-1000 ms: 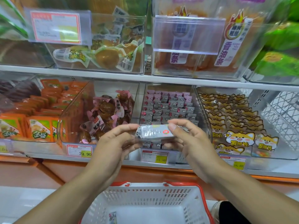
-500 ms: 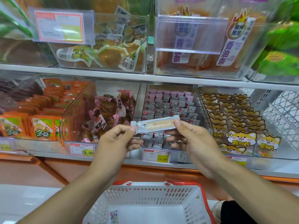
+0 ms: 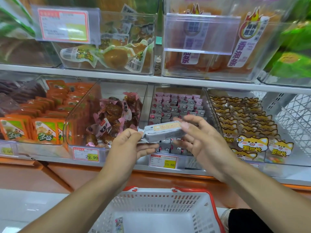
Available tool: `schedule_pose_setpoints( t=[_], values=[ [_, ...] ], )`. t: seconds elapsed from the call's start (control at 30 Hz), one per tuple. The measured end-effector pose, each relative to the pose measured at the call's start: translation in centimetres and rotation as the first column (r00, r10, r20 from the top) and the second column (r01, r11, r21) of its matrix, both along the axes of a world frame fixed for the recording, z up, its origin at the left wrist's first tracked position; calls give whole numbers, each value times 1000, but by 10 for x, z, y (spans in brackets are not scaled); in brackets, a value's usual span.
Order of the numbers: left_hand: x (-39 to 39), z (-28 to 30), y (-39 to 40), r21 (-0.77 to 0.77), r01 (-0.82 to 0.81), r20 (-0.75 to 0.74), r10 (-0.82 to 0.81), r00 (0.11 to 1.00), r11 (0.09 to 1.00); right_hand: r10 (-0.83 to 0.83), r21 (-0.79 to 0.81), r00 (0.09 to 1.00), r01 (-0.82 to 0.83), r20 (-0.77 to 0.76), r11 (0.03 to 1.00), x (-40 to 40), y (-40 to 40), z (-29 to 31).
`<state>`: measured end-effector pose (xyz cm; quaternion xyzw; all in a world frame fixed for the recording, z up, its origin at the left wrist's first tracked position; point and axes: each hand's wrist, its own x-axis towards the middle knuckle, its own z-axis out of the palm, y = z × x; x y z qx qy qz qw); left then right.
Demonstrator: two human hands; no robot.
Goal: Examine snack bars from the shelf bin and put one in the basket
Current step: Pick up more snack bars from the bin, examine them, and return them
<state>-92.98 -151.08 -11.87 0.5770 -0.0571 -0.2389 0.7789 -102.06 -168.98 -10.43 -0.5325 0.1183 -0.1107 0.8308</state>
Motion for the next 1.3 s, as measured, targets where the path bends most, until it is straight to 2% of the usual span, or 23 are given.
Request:
schedule_pose_setpoints(
  t=[0.1, 0.13, 0.2, 0.3, 0.37, 0.4, 0.43, 0.5, 0.57, 0.63, 0.7, 0.87, 1.17, 1.3],
  values=[
    [1, -2, -1, 109, 9, 71, -17, 997, 994, 144, -311, 986, -113, 79, 944, -6, -2, 0],
    [1, -3, -1, 139, 12, 84, -24, 996, 990, 172, -367, 980, -124, 100, 922, -7, -1, 1],
    [1, -3, -3, 151, 11, 76, -23, 997, 988, 168, -379, 975, -103, 143, 920, -7, 2, 4],
    [1, 0, -5, 137, 2, 107, -17, 994, 991, 3, -332, 988, 49, 156, 942, 2, -1, 11],
    [-1, 0, -7, 174, 7, 211, -44, 976, 985, -182, -412, 980, 197, 77, 890, 16, -10, 12],
    [-3, -1, -8, 240, -1, 310, -76, 948, 971, -276, -462, 961, 257, 27, 849, 24, -16, 10],
    [-5, -4, -9, 337, -22, 435, -135, 890, 941, -367, -507, 930, 312, -9, 803, 33, -23, 7],
    [-11, -8, -10, 556, -99, 640, -349, 685, 825, -498, -587, 867, 414, 21, 696, 54, -36, 3],
    [-17, -14, -14, 686, -148, 677, -550, 490, 713, -536, -699, 835, 455, 120, 552, 74, -49, 1],
    [-20, -20, -17, 734, -136, 654, -638, 407, 666, -554, -801, 820, 424, 142, 422, 90, -59, -2],
    [-20, -26, -20, 750, -157, 649, -670, 361, 643, -567, -877, 816, 350, 112, 330, 102, -64, -7],
    [-21, -36, -23, 725, -123, 670, -653, 353, 677, -568, -939, 813, 285, 130, 193, 117, -64, -14],
    [-25, -43, -24, 738, -166, 667, -668, 331, 654, -437, -980, 895, 160, 93, 119, 121, -66, -16],
    [-25, -45, -23, 747, -180, 659, -677, 328, 640, -448, -992, 889, 121, 97, 23, 121, -67, -15]
  ],
)
